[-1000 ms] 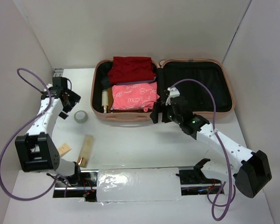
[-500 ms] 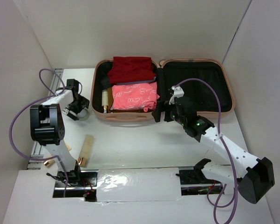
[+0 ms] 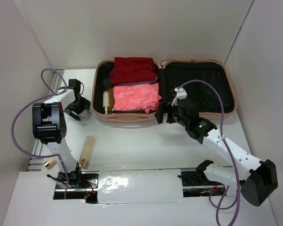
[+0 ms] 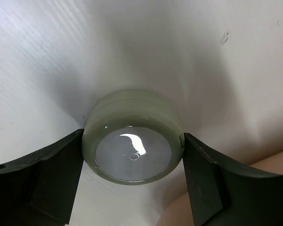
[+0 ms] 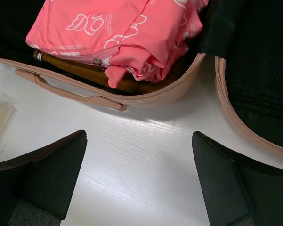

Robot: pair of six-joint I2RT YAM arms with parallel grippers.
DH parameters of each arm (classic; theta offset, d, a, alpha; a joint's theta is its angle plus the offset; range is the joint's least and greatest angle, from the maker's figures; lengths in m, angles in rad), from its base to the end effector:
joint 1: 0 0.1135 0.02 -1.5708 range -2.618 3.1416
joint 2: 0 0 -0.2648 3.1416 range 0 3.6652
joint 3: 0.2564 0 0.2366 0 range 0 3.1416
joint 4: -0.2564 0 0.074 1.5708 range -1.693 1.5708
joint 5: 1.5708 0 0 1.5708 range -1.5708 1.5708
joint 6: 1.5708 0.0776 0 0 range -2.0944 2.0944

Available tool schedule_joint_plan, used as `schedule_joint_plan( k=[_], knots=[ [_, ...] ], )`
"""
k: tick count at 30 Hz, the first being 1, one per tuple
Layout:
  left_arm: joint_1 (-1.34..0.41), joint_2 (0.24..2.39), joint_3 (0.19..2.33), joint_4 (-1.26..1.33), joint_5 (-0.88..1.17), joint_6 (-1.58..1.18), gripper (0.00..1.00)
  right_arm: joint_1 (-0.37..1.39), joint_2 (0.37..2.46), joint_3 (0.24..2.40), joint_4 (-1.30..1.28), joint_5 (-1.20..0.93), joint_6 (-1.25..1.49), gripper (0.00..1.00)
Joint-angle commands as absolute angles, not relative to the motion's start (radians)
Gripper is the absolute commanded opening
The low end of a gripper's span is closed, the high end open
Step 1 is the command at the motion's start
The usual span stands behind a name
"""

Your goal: Pack the luggage

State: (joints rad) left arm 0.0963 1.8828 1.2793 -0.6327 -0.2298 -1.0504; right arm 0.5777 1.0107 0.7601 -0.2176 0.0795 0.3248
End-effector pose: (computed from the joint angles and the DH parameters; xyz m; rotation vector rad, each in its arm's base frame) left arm 0.3695 0.0534 0.1438 -1.5311 2.2727 0.0684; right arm 0.2136 0.1319 0.2709 -0.2110 2.0612 0.4813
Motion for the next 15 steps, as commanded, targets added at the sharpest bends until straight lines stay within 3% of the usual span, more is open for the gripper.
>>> schedule_joint_plan(
  k=[1, 9, 15],
  knots=[
    [0.097, 1.758, 1.342, -0.702, -0.253, -1.046, 0.5, 0.572, 0.974, 0.756, -0.176, 0.106, 0.325, 1.0],
    [0.031, 1.462, 1.506, -0.643, -0.282, -0.947, 0.5, 0.572, 0.956, 0.756, -0.176, 0.097, 0.325, 1.0],
    [-0.086, 1.501, 1.59, -0.499, -0.244, -0.847, 0.53, 0.572, 0.956, 0.756, -0.167, 0.097, 0.325, 1.0]
  ],
)
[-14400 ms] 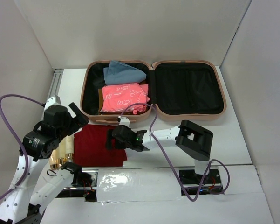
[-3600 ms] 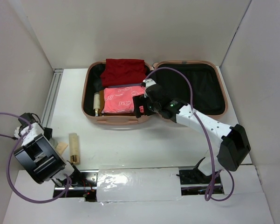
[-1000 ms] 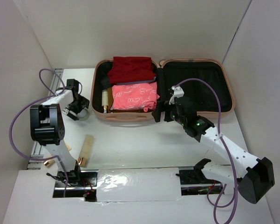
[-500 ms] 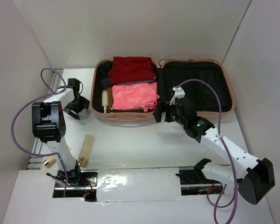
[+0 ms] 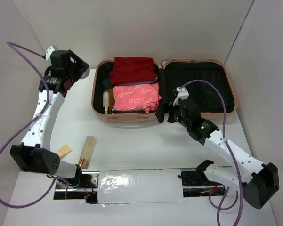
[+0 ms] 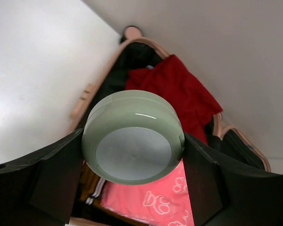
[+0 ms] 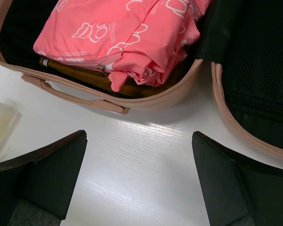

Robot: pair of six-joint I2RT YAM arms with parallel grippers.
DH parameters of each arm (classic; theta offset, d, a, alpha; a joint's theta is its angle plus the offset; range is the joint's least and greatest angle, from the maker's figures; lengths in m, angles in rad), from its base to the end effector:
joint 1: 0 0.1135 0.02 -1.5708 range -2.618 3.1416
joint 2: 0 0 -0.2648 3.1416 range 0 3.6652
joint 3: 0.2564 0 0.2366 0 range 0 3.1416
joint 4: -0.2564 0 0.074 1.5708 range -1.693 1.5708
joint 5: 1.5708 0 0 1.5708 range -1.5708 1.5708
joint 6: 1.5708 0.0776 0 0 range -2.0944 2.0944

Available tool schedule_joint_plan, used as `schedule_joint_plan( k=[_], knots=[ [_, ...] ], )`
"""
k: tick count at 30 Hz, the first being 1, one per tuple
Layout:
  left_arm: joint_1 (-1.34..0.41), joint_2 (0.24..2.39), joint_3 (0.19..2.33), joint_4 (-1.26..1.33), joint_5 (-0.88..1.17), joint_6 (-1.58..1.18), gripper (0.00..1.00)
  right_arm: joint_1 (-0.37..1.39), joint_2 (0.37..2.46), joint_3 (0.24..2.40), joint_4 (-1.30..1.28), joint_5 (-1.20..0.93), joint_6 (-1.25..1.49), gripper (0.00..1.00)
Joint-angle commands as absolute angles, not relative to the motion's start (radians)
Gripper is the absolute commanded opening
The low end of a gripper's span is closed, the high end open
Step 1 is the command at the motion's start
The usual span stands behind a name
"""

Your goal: Pack the luggage

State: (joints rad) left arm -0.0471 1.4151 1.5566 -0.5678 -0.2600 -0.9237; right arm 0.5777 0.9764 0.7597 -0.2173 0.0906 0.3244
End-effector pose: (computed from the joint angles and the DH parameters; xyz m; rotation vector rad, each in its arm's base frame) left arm 0.3333 0.0043 0.4052 -0.9981 1.7339 -0.3686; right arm 0.2094 0.1281 0.2787 -0.1986 2.0267 0.4837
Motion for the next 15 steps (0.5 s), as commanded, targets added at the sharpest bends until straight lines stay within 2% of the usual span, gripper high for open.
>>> schedule_joint_plan(
  k=[1, 6, 11, 13, 15],
  knots=[
    [-0.101, 1.532, 1.618, -0.499, -0.235, -0.847, 0.53, 0.572, 0.956, 0.756, -0.167, 0.097, 0.325, 1.0],
    [-0.159, 1.751, 1.756, -0.569, -0.245, -0.847, 0.53, 0.563, 0.965, 0.765, -0.19, 0.132, 0.325, 1.0],
    [-0.199, 1.889, 1.792, -0.575, -0.204, -0.862, 0.53, 0.563, 0.956, 0.756, -0.19, 0.15, 0.325, 1.0],
    [-0.219, 1.934, 1.85, -0.586, -0.19, -0.833, 0.56, 0.563, 0.956, 0.756, -0.199, 0.15, 0.325, 1.0],
    [-0.23, 1.982, 1.894, -0.635, -0.19, -0.833, 0.68, 0.563, 0.956, 0.765, -0.199, 0.15, 0.325, 1.0]
  ],
)
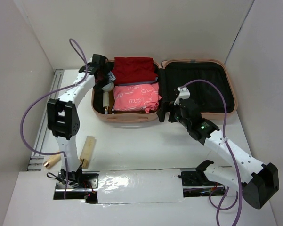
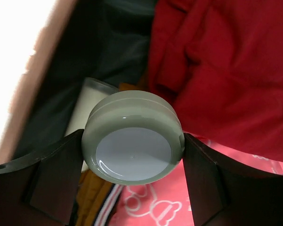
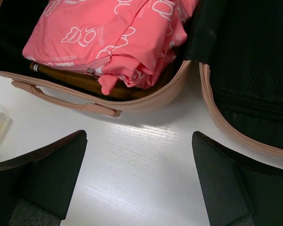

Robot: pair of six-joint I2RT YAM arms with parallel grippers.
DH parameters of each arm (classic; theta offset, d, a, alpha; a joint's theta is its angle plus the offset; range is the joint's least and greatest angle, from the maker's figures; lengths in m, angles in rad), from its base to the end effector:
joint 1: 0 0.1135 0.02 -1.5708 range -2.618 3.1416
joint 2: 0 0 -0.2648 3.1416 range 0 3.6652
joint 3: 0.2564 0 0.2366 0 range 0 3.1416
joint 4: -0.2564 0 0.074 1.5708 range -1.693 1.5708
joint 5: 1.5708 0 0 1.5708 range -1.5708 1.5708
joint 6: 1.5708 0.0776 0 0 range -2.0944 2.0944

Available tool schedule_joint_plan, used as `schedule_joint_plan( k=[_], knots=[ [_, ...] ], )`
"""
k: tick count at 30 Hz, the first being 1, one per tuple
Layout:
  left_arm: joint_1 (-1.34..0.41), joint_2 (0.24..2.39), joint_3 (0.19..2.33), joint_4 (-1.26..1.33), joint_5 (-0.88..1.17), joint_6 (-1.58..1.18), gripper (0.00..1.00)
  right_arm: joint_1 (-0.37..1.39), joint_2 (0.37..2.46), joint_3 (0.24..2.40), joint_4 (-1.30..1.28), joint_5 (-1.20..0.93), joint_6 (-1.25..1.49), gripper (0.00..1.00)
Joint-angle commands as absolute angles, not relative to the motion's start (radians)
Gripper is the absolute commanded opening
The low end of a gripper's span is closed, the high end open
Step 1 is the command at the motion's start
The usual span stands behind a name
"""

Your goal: Pack the luggage

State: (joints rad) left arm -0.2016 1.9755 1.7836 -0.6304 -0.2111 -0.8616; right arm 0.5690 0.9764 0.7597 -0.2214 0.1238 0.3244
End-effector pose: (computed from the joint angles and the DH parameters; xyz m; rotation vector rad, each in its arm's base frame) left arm 0.4563 -0.0767 0.2623 -0.8658 2.2219 -0.2568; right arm 0.2115 0.1239 0.2782 -0.1684 2.0266 0.4445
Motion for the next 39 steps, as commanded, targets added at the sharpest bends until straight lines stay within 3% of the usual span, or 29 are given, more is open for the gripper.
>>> schedule_joint_plan(
  k=[1, 2, 6, 11, 21, 26, 29, 31, 35, 39],
  knots=[
    [-0.23, 1.982, 1.92, -0.647, -0.199, -0.833, 0.75, 0.563, 0.956, 0.765, -0.199, 0.15, 0.325, 1.0],
    [-0.23, 1.991, 1.921, -0.656, -0.199, -0.833, 0.84, 0.563, 0.956, 0.765, -0.199, 0.15, 0.325, 1.0],
    [-0.23, 1.944, 1.921, -0.666, -0.193, -0.833, 1.0, 0.563, 0.956, 0.765, -0.199, 0.127, 0.31, 1.0],
    [-0.221, 1.777, 1.826, -0.699, -0.277, -0.824, 1.0, 0.574, 1.006, 0.821, -0.199, -0.003, 0.276, 1.0],
    [-0.187, 1.465, 1.562, -0.761, -0.311, -0.811, 1.0, 0.765, 1.112, 0.946, -0.196, -0.073, 0.158, 1.0],
    [-0.196, 1.09, 1.248, -0.876, -0.376, -0.919, 1.0, 1.067, 1.329, 1.02, -0.119, -0.106, -0.098, 1.0],
    [-0.206, 0.929, 1.102, -0.856, -0.348, -0.96, 1.0, 1.184, 1.51, 1.078, -0.151, -0.223, -0.49, 1.0],
    [-0.196, 0.813, 1.085, -0.844, -0.337, -0.973, 1.0, 1.184, 1.621, 1.225, -0.198, -0.294, -0.616, 1.0],
    [-0.186, 0.767, 1.167, -0.986, -0.414, -1.006, 1.0, 1.12, 1.889, 1.512, -0.412, -0.63, -0.788, 1.0],
    [-0.157, 0.781, 1.274, -1.135, -0.506, -1.058, 1.0, 1.173, 1.985, 1.488, -0.24, -0.483, -0.92, 1.0]
  ],
)
